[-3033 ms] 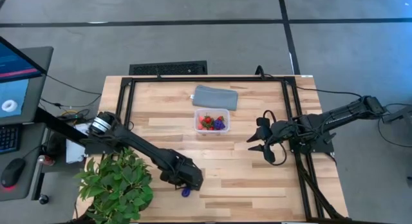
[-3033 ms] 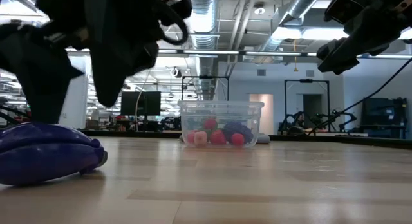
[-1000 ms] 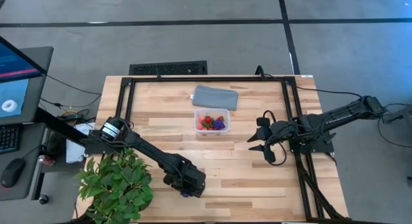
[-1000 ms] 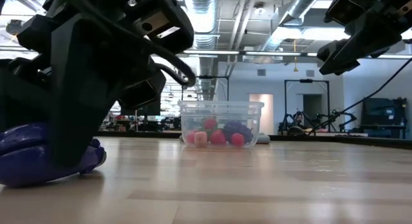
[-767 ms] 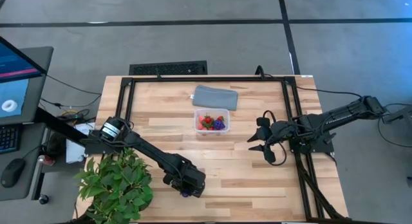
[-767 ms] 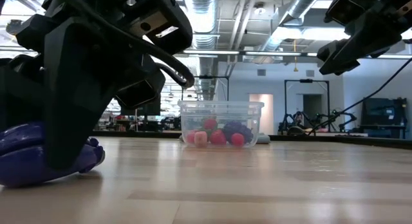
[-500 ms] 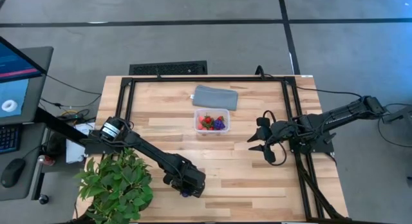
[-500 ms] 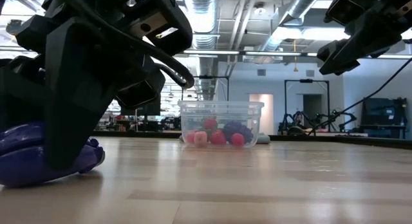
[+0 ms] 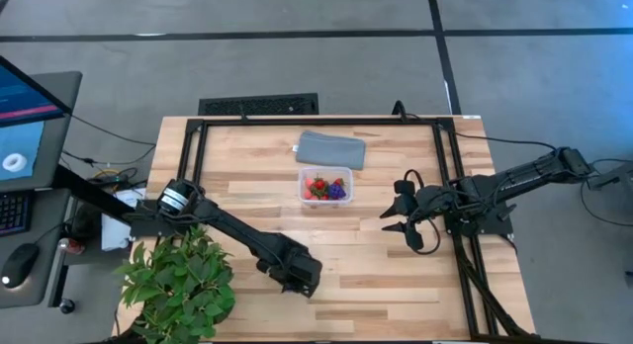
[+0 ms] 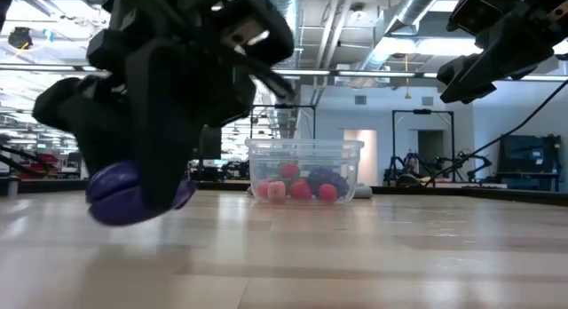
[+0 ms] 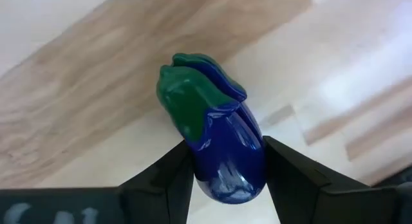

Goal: Pick and placing Produce into tupperware
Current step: Put the purple eggplant into the transparent bin

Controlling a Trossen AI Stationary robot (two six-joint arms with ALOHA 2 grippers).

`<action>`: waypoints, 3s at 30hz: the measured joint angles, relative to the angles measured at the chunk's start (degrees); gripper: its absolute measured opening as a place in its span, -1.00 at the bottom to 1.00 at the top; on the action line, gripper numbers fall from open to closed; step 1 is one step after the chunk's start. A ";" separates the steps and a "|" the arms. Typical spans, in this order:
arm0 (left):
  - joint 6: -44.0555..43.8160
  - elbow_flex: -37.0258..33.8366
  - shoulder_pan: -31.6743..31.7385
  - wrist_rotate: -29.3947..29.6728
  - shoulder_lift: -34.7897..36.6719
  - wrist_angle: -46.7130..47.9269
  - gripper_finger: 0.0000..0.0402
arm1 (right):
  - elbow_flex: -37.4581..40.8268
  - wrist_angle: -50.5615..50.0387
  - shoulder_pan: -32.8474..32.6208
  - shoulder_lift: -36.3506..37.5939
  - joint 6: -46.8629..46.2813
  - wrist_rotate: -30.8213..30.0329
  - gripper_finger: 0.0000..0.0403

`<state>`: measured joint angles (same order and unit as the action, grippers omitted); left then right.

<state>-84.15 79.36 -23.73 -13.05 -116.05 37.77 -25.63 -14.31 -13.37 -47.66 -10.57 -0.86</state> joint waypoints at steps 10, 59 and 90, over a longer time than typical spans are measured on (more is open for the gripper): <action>8.79 7.41 3.06 7.11 0.05 5.62 -0.22 | 0.00 0.02 0.00 0.00 -0.02 0.00 -0.05; 91.70 21.43 33.94 19.75 0.31 23.20 -0.23 | 0.00 0.20 -0.02 0.00 -26.18 -16.38 -0.05; 105.36 21.43 35.56 17.81 0.31 21.15 -0.23 | 0.00 0.20 -0.02 -0.02 -28.50 -21.86 -0.05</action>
<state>21.21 100.79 11.84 4.76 -115.74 58.92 -25.63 -14.11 -13.39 -47.68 -39.07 -22.72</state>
